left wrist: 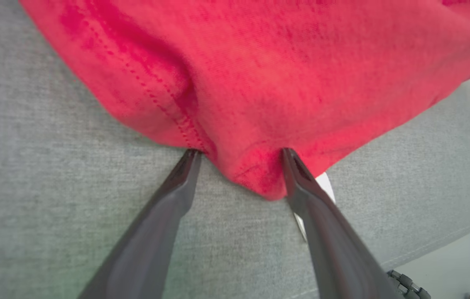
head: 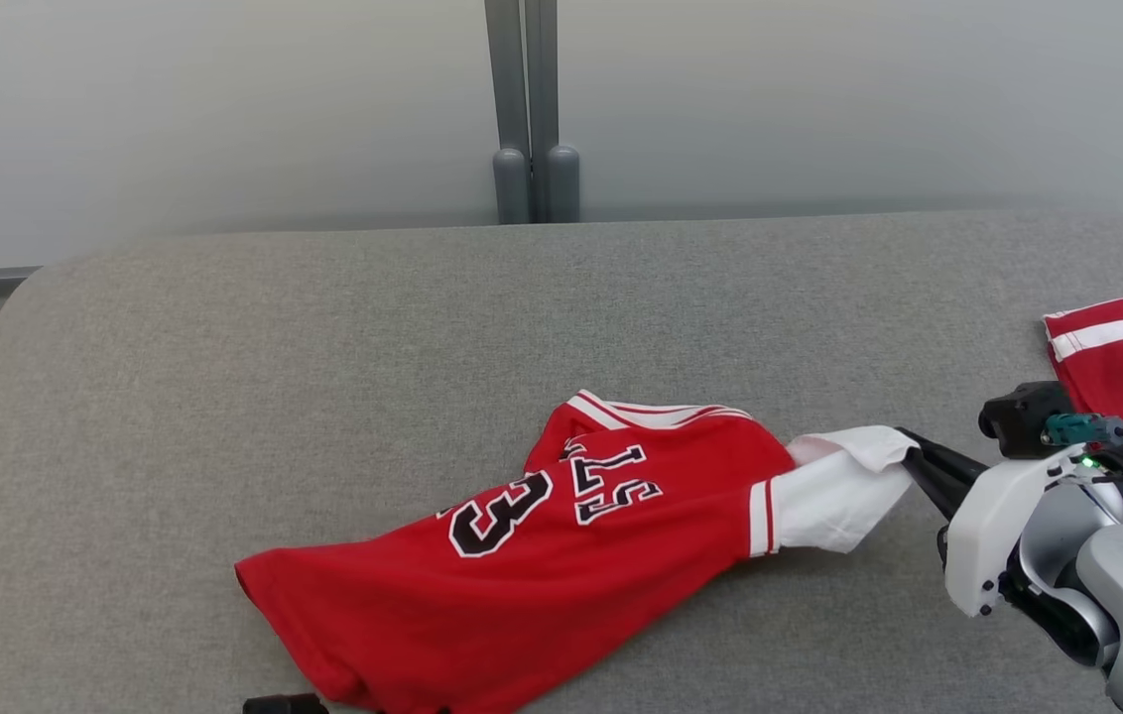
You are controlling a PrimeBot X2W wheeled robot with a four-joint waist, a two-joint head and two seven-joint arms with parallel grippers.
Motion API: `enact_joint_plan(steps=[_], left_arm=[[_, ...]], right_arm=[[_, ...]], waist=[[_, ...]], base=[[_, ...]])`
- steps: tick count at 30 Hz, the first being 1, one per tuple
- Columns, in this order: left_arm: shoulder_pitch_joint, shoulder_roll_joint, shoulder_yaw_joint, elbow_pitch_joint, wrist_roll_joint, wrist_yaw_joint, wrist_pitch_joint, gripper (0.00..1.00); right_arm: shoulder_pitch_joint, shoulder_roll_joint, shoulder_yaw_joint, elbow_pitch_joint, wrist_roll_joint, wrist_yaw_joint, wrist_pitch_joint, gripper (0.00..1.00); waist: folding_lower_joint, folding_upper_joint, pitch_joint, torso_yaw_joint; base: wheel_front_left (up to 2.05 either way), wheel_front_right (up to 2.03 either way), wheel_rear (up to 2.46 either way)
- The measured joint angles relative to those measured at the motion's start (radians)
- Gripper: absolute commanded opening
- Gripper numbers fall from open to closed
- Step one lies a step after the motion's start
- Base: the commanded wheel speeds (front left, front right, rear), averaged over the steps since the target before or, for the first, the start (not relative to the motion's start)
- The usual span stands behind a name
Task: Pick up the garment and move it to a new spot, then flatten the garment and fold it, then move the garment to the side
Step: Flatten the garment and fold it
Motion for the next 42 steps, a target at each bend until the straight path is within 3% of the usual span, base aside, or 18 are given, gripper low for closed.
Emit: enact_joint_plan(steps=[7, 9, 12, 16, 22, 34, 38, 42], left_arm=[[-0.014, -0.015, -0.063, 0.012, -0.051, 0.0, -0.012, 1.0], [-0.015, -0.025, -0.112, 0.007, -0.091, 0.0, 0.0, 0.0], [-0.02, -0.022, -0.197, -0.021, -0.148, -0.001, 0.032, 0.0], [-0.026, 0.03, -0.206, -0.082, -0.179, -0.001, -0.02, 0.0], [-0.035, 0.204, -0.126, -0.39, -0.223, 0.005, -0.033, 0.0], [-0.115, 0.512, 0.077, -1.113, -0.206, 0.131, 0.15, 0.0], [-0.282, 0.579, 0.163, -1.179, -0.259, 0.114, 0.239, 0.0], [-0.522, 0.59, 0.188, -1.068, -0.304, 0.076, 0.322, 0.0]], right_arm=[[0.0, -0.015, -0.046, -0.013, -0.011, 0.0, 0.004, 0.0], [0.0, -0.017, -0.062, -0.017, -0.012, 0.0, 0.003, 0.0], [-0.001, -0.017, -0.077, -0.027, -0.013, 0.0, -0.001, 0.0], [-0.001, -0.009, -0.123, -0.068, 0.015, 0.0, -0.008, 0.0], [0.004, -0.047, -0.26, -0.198, 0.065, 0.0, -0.004, 0.0], [0.053, -0.032, -0.603, -0.617, 0.082, 0.0, 0.107, 0.0], [-0.053, -0.032, -0.708, -0.705, 0.095, 0.0, 0.211, 0.0], [-0.225, -0.004, -0.737, -0.662, 0.077, 0.0, 0.308, 0.0]], waist=[[0.0, 0.0, -0.01, -0.015], [0.0, 0.0, -0.015, -0.017], [0.0, 0.0, -0.025, -0.018], [0.0, 0.0, -0.038, -0.02], [0.0, 0.0, -0.046, -0.012], [0.0, 0.0, -0.036, -0.029], [0.0, 0.0, -0.002, -0.031], [0.0, 0.0, 0.054, -0.03]], base=[[0.0, 0.0, 0.0], [0.0, 0.0, 0.0], [0.0, 0.0, 0.0], [0.0, 0.0, 0.0], [0.0, 0.0, 0.0], [0.0, 0.0, 0.0], [0.0, 0.0, 0.0], [0.0, 0.0, 0.0]])
